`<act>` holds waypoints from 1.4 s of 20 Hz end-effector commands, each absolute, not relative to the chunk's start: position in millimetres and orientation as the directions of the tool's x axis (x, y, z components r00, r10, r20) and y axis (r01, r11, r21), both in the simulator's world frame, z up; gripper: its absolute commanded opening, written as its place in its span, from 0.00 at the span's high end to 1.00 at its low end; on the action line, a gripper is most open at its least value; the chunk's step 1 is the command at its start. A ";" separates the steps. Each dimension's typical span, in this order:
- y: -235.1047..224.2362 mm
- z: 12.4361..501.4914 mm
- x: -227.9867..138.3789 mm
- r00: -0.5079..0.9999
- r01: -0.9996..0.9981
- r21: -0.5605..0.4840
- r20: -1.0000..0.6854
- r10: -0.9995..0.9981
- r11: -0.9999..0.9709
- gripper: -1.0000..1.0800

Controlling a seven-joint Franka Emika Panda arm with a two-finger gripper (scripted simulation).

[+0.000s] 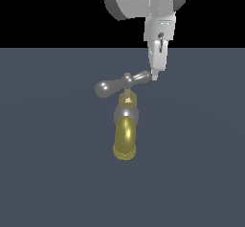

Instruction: Turn on the faucet by rotating a designated handle.

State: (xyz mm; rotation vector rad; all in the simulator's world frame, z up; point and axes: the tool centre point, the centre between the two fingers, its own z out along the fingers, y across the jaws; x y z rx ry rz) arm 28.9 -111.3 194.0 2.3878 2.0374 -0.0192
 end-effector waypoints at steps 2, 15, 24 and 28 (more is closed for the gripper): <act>-109.4 193.9 30.9 0.156 0.988 -0.006 -0.011 0.988 -0.156 1.00; -9.4 195.6 58.7 0.120 0.993 -0.001 -0.001 0.993 -0.120 1.00; -24.4 194.3 50.6 0.171 0.985 0.003 -0.019 0.985 -0.171 1.00; -1.9 194.5 43.3 0.159 0.987 0.002 -0.015 0.987 -0.159 1.00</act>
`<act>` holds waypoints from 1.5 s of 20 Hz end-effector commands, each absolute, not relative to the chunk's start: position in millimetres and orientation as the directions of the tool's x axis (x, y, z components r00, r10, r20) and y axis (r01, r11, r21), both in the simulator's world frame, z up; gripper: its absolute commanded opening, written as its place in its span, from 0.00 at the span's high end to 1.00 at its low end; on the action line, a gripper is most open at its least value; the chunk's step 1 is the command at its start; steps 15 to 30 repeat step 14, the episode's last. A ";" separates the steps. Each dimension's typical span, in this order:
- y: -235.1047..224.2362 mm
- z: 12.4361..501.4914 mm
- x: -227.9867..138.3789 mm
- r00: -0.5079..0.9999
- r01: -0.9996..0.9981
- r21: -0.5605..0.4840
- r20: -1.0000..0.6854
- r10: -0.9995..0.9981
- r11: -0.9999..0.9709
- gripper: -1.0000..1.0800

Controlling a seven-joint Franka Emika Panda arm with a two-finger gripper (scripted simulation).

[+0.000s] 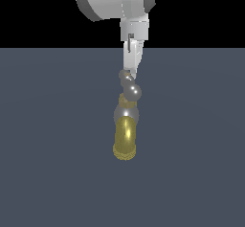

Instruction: Turn on the faucet by rotating a designated handle.

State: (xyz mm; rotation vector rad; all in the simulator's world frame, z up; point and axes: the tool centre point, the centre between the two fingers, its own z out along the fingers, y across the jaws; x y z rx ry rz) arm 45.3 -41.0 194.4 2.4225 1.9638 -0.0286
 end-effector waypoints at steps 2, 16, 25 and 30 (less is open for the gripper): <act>9.6 194.6 39.5 0.152 0.988 0.002 -0.013 0.988 -0.152 1.00; 76.5 196.0 15.9 0.115 0.993 0.000 0.000 0.993 -0.115 1.00; 76.5 196.0 15.9 0.115 0.993 0.000 0.000 0.993 -0.115 1.00; 76.5 196.0 15.9 0.115 0.993 0.000 0.000 0.993 -0.115 1.00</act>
